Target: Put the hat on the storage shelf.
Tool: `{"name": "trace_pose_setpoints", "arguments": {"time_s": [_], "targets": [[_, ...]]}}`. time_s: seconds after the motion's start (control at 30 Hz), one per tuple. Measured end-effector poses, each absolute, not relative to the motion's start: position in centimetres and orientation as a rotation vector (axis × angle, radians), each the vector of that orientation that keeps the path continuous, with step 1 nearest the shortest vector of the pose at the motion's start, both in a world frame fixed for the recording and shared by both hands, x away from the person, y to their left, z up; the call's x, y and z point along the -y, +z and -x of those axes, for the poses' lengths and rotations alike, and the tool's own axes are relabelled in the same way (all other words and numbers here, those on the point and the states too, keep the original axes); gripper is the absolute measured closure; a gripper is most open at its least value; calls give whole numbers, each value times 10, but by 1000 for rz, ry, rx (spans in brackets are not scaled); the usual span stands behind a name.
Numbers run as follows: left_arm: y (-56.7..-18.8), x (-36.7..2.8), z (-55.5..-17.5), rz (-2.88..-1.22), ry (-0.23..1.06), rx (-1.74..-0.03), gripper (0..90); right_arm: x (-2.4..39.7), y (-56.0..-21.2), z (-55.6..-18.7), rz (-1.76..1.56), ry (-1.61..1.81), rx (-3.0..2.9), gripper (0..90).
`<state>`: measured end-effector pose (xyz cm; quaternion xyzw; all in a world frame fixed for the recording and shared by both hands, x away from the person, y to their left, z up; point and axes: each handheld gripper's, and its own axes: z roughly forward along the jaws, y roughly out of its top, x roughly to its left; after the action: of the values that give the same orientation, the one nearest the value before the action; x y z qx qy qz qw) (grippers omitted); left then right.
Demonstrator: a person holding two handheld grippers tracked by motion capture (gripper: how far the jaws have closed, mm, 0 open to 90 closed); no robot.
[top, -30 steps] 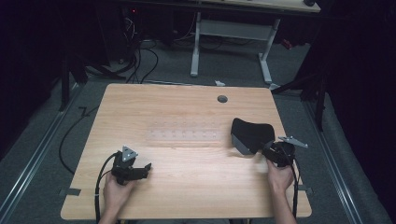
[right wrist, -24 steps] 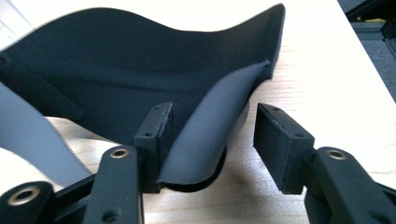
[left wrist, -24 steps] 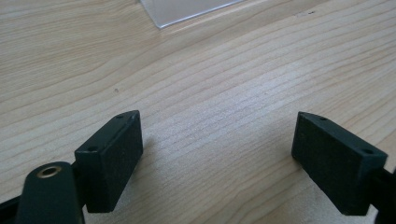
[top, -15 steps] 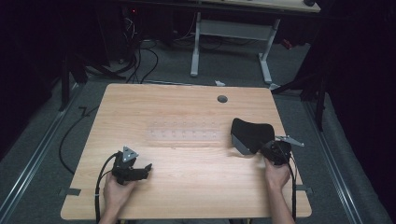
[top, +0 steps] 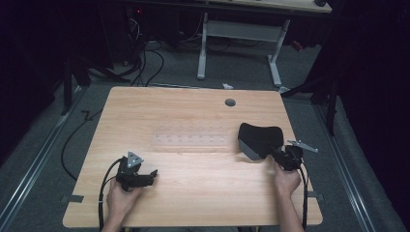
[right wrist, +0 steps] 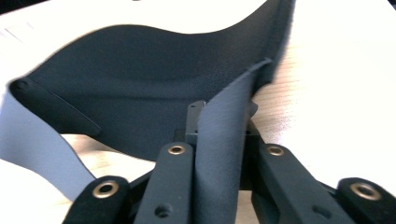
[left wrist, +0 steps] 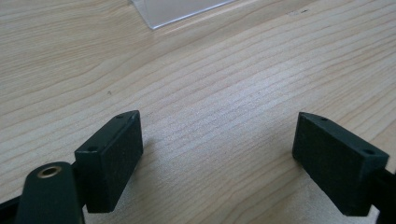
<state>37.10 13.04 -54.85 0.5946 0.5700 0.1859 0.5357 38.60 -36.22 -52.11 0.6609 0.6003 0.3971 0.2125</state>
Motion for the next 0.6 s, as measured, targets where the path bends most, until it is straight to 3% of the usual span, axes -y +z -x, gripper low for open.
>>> {"name": "trace_pose_setpoints", "arguments": {"time_s": [0.6], "targets": [[-548,-131,-372,-1410,438,-1362,169,367,-511,-379,-1830,1189,-1637,854]]}}
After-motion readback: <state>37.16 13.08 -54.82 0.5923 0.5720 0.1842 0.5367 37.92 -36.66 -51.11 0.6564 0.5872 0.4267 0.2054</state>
